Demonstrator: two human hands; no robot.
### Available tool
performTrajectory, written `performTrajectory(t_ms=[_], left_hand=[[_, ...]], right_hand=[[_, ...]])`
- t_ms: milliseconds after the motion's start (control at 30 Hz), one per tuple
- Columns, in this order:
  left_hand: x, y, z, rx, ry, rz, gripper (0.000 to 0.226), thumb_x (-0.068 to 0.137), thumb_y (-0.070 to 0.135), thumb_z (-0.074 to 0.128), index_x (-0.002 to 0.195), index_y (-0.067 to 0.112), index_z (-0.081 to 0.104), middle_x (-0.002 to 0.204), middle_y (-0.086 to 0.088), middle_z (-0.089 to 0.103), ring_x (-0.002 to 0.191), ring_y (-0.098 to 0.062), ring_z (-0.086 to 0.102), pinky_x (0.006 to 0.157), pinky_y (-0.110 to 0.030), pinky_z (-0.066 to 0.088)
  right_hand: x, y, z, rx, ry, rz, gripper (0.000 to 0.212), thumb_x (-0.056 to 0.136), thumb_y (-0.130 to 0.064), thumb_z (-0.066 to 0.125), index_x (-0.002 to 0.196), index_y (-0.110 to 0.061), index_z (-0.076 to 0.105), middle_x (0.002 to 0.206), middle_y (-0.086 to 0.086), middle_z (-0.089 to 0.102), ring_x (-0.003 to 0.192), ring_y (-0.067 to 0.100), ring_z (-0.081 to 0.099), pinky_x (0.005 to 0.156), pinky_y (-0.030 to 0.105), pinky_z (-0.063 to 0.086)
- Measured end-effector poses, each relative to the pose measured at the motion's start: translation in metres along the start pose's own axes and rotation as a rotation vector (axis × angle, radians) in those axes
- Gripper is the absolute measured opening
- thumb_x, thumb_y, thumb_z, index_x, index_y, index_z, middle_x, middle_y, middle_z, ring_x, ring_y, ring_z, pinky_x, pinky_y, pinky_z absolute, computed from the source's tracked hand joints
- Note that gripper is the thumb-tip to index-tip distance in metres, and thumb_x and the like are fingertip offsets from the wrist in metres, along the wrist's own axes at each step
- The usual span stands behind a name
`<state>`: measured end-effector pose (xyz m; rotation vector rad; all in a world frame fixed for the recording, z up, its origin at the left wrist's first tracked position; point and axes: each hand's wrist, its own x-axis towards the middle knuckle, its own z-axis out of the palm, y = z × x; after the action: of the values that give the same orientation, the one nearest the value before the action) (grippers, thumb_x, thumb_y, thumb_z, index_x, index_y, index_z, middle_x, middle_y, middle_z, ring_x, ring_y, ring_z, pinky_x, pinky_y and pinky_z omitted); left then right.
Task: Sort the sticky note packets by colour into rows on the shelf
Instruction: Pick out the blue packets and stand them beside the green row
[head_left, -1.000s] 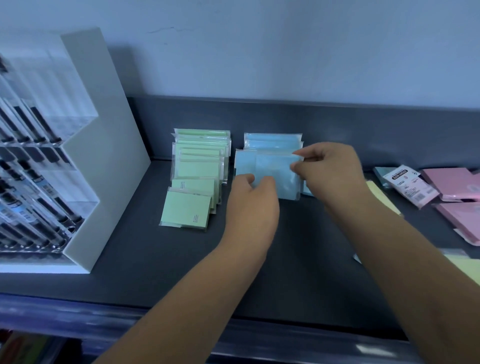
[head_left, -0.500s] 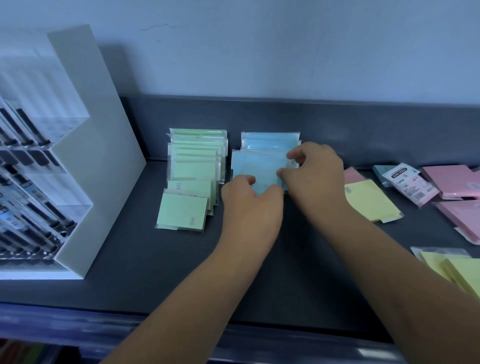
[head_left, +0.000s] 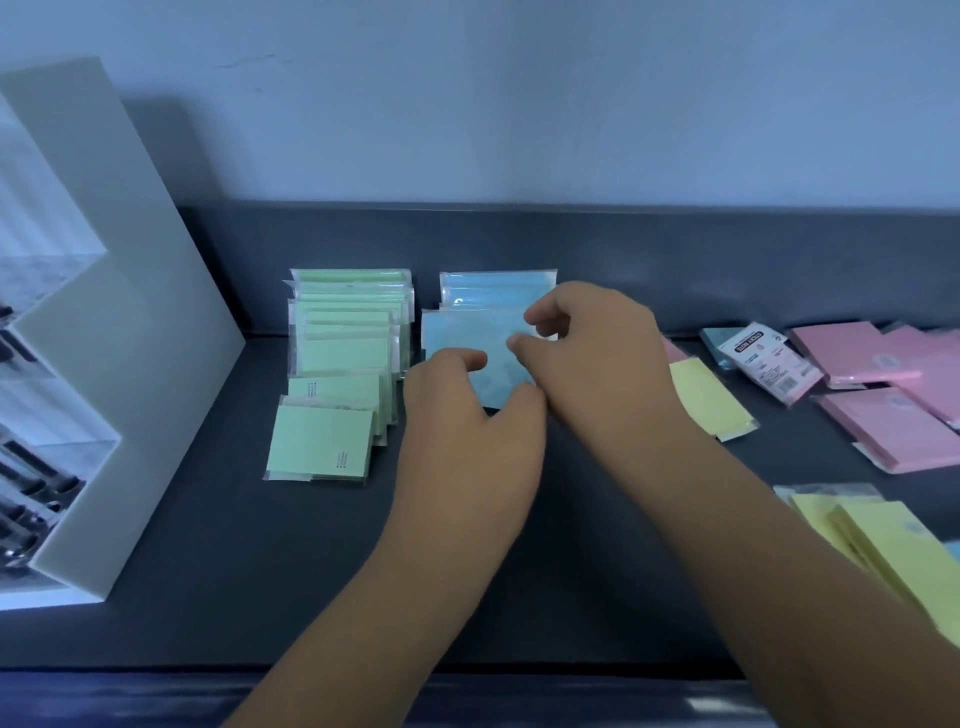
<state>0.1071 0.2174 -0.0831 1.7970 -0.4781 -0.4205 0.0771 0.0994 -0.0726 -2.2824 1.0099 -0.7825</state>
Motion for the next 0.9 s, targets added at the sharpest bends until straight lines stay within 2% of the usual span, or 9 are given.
performTrajectory(t_ms=[100, 167, 267, 367, 500, 600, 733, 800, 900], left_hand=[[-0.008, -0.002, -0.001, 0.052, -0.036, 0.063, 0.037, 0.093, 0.037, 0.061, 0.128, 0.041, 0.049, 0.123, 0.020, 0.052, 0.074, 0.022, 0.054, 0.053, -0.010, 0.041], [-0.010, -0.005, -0.001, 0.121, -0.058, 0.142, 0.038, 0.094, 0.039, 0.059, 0.130, 0.041, 0.049, 0.129, 0.026, 0.048, 0.093, 0.024, 0.049, 0.071, -0.010, 0.040], [-0.011, -0.006, 0.002, 0.308, -0.099, 0.253, 0.042, 0.095, 0.047, 0.055, 0.136, 0.038, 0.046, 0.127, 0.030, 0.041, 0.116, 0.010, 0.042, 0.093, -0.019, 0.036], [-0.014, -0.003, 0.010, 0.439, -0.155, 0.301, 0.044, 0.095, 0.052, 0.052, 0.137, 0.039, 0.046, 0.125, 0.029, 0.042, 0.117, 0.002, 0.044, 0.091, -0.019, 0.030], [-0.018, 0.003, 0.038, 0.492, -0.183, 0.344, 0.039, 0.095, 0.052, 0.051, 0.131, 0.037, 0.055, 0.129, 0.024, 0.052, 0.109, 0.007, 0.041, 0.083, -0.012, 0.030], [-0.026, 0.009, 0.066, 0.525, -0.207, 0.362, 0.032, 0.094, 0.052, 0.051, 0.122, 0.038, 0.058, 0.121, 0.025, 0.055, 0.102, 0.008, 0.042, 0.074, -0.007, 0.031], [-0.043, 0.018, 0.104, 0.502, -0.195, 0.375, 0.028, 0.092, 0.053, 0.052, 0.115, 0.040, 0.061, 0.113, 0.028, 0.055, 0.100, 0.006, 0.048, 0.076, -0.008, 0.036], [-0.051, 0.025, 0.127, 0.493, -0.161, 0.376, 0.026, 0.091, 0.052, 0.053, 0.113, 0.041, 0.062, 0.113, 0.028, 0.055, 0.103, 0.011, 0.048, 0.074, -0.009, 0.037], [-0.064, 0.038, 0.171, 0.479, -0.113, 0.337, 0.023, 0.091, 0.050, 0.055, 0.109, 0.039, 0.064, 0.105, 0.028, 0.055, 0.086, 0.004, 0.057, 0.069, -0.014, 0.041]], right_hand=[[-0.007, 0.011, -0.022, 0.011, 0.024, 0.022, 0.016, 0.087, -0.034, 0.073, 0.102, -0.027, 0.072, 0.095, -0.013, 0.070, 0.092, 0.006, 0.064, 0.082, 0.029, 0.052], [-0.011, 0.026, -0.041, 0.034, 0.047, 0.060, 0.018, 0.087, -0.037, 0.074, 0.102, -0.028, 0.073, 0.094, -0.015, 0.070, 0.091, 0.004, 0.065, 0.082, 0.027, 0.052], [-0.022, 0.052, -0.071, 0.013, 0.023, 0.102, 0.025, 0.089, -0.042, 0.073, 0.110, -0.029, 0.073, 0.096, -0.018, 0.070, 0.093, -0.001, 0.063, 0.081, 0.020, 0.049], [-0.039, 0.080, -0.101, -0.046, 0.015, 0.113, 0.032, 0.089, -0.041, 0.073, 0.119, -0.029, 0.072, 0.108, -0.015, 0.072, 0.101, 0.007, 0.064, 0.090, 0.030, 0.049], [-0.053, 0.120, -0.137, -0.055, 0.069, 0.163, 0.031, 0.087, -0.040, 0.070, 0.116, -0.028, 0.073, 0.107, -0.014, 0.072, 0.105, 0.011, 0.064, 0.098, 0.038, 0.050], [-0.059, 0.148, -0.162, -0.099, 0.064, 0.149, 0.030, 0.088, -0.042, 0.067, 0.115, -0.031, 0.072, 0.109, -0.015, 0.071, 0.109, 0.012, 0.063, 0.102, 0.044, 0.051], [-0.059, 0.188, -0.195, -0.078, 0.033, 0.114, 0.026, 0.089, -0.039, 0.069, 0.115, -0.035, 0.072, 0.110, -0.020, 0.071, 0.108, 0.008, 0.063, 0.098, 0.036, 0.049], [-0.058, 0.211, -0.210, -0.096, 0.011, 0.091, 0.026, 0.090, -0.038, 0.070, 0.116, -0.034, 0.072, 0.110, -0.019, 0.070, 0.105, 0.007, 0.062, 0.091, 0.029, 0.046], [-0.058, 0.240, -0.237, -0.135, -0.064, 0.010, 0.028, 0.088, -0.040, 0.067, 0.115, -0.035, 0.070, 0.107, -0.023, 0.065, 0.095, -0.007, 0.054, 0.082, 0.004, 0.036]])
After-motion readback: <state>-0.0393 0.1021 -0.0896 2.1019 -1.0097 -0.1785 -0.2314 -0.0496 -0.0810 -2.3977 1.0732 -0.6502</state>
